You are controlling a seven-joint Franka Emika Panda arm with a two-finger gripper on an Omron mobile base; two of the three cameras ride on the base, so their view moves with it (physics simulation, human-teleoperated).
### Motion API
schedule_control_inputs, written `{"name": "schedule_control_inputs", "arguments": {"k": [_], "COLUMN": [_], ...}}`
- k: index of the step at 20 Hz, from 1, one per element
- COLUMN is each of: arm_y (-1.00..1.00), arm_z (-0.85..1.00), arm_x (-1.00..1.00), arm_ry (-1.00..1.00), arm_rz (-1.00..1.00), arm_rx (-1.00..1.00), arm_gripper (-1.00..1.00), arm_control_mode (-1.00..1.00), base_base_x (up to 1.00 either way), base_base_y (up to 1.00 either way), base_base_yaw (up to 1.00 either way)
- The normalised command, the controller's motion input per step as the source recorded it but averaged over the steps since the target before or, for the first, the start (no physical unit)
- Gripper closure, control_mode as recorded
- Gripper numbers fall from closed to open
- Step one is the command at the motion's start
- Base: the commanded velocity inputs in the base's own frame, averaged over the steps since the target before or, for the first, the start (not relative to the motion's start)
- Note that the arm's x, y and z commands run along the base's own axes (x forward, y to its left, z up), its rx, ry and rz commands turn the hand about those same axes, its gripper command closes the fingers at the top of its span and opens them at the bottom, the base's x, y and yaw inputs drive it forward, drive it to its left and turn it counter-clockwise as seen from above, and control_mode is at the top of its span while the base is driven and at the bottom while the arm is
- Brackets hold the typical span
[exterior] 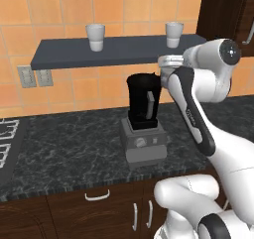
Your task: Close the lid blender by securely placing the lid on top.
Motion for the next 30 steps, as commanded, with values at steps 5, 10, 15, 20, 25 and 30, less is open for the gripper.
{"name": "schedule_control_inputs", "arguments": {"k": [5,10,15,20,25,30], "arm_y": [0.38,0.78,0.33,0.05,0.09,0.04], "arm_z": [0.68,0.0,0.0,0.0,0.0,0.0], "arm_x": [0.02,0.21,0.53,0.59,0.55,0.17], "arm_ry": [-0.05,0.0,0.0,0.0,0.0,-0.02], "arm_rz": [-0.01,0.0,0.0,0.0,0.0,0.0], "arm_rx": [0.0,0.0,0.03,0.06,0.02,0.01], "arm_gripper": [1.0,1.0,1.0,1.0,1.0,1.0], "arm_control_mode": [-1.0,-1.0,-1.0,-1.0,-1.0,-1.0], "base_base_x": [0.0,0.0,0.0,0.0,0.0,0.0], "base_base_y": [0.0,0.0,0.0,0.0,0.0,0.0], "base_base_yaw": [0.0,0.0,0.0,0.0,0.0,0.0]}}
